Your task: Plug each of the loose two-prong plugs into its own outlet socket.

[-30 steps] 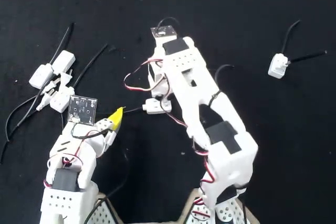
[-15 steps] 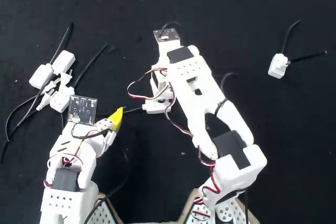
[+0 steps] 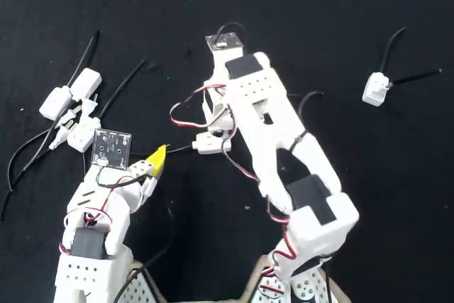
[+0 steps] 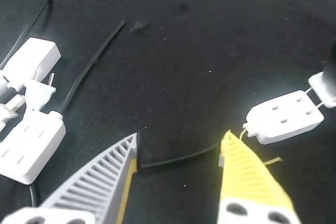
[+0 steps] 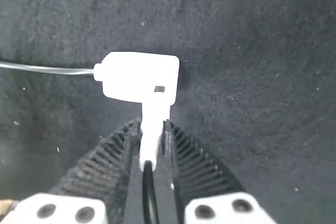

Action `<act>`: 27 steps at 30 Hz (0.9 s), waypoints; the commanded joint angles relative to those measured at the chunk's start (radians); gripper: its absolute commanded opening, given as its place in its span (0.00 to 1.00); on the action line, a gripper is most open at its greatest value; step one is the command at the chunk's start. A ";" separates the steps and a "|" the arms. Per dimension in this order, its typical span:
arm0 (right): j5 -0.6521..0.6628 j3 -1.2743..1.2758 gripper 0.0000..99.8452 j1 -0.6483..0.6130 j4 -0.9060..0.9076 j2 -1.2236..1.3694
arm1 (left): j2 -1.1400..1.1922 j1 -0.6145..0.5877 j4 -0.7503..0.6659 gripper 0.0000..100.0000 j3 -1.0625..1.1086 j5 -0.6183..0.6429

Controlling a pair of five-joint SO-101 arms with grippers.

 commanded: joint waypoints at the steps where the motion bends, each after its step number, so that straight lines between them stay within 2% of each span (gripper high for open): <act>1: 0.029 -0.137 0.01 -0.008 0.071 0.058 | -0.012 0.007 0.000 0.25 0.012 -0.011; 12: 0.026 -0.252 0.01 -0.012 0.129 0.173 | -0.012 0.005 -0.003 0.25 0.010 -0.011; 23: 0.026 -0.248 0.01 -0.009 0.089 0.176 | -0.012 0.004 -0.002 0.25 0.008 -0.011; 27: 0.026 -0.197 0.01 -0.009 0.021 0.176 | -0.012 0.002 -0.002 0.25 0.008 -0.011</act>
